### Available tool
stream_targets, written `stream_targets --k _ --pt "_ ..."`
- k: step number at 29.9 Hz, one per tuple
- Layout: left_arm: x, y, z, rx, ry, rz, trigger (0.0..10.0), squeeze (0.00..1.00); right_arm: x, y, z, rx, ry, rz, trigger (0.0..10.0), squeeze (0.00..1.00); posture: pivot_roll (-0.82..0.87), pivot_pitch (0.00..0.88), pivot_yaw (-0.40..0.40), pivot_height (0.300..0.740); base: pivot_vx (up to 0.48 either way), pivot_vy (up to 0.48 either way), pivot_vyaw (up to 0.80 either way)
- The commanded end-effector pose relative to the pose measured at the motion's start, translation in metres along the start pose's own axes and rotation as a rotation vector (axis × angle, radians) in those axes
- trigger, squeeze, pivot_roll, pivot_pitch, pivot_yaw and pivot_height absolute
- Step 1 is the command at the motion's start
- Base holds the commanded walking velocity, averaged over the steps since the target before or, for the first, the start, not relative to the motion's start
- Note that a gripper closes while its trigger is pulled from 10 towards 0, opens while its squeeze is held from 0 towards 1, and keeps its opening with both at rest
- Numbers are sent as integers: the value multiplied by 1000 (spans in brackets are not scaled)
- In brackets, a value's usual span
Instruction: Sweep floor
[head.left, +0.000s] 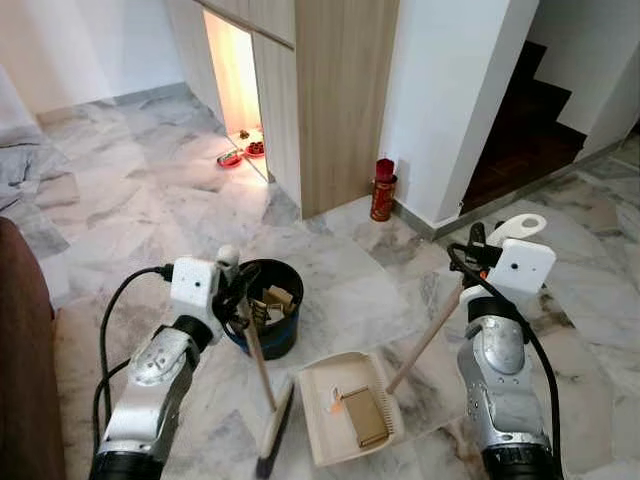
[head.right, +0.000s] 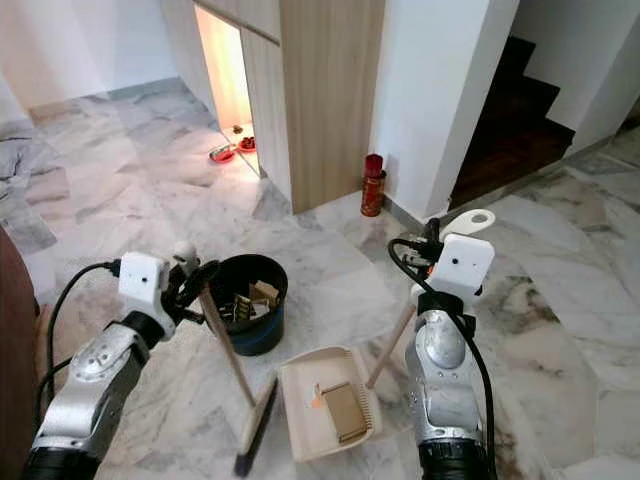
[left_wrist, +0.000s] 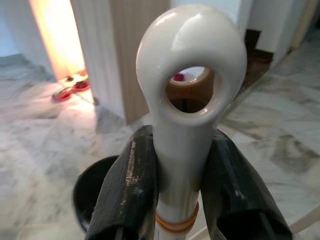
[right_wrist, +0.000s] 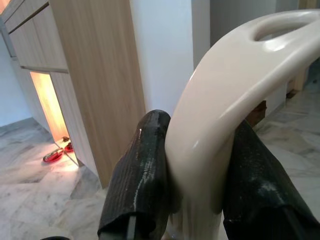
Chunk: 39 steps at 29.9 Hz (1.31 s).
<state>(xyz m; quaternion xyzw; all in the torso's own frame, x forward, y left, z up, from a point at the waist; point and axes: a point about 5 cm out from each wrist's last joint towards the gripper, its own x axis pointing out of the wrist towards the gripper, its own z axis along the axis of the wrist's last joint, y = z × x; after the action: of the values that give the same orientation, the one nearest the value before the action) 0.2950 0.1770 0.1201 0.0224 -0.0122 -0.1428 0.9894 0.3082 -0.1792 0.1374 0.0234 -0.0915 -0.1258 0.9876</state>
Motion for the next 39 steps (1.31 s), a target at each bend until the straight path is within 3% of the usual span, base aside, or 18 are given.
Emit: stream_targets --k 1,13,25,39 --pt "-1 10 14 58 -41 62 10000 0 6 3 11 16 -47 7 10000 0 -31 0 23 740 0 0 0" --pt "-6 33 14 125 -26 300 10000 0 13 -2 19 18 -70 -12 10000 0 -28 0 17 740 0 0 0" --pt "-8 30 11 111 -73 317 10000 0 24 5 42 67 -142 -1 10000 0 -26 0 14 740 0 0 145" --pt "-6 24 12 104 -101 305 10000 0 23 0 42 79 -140 -18 10000 0 -30 0 20 740 0 0 552"
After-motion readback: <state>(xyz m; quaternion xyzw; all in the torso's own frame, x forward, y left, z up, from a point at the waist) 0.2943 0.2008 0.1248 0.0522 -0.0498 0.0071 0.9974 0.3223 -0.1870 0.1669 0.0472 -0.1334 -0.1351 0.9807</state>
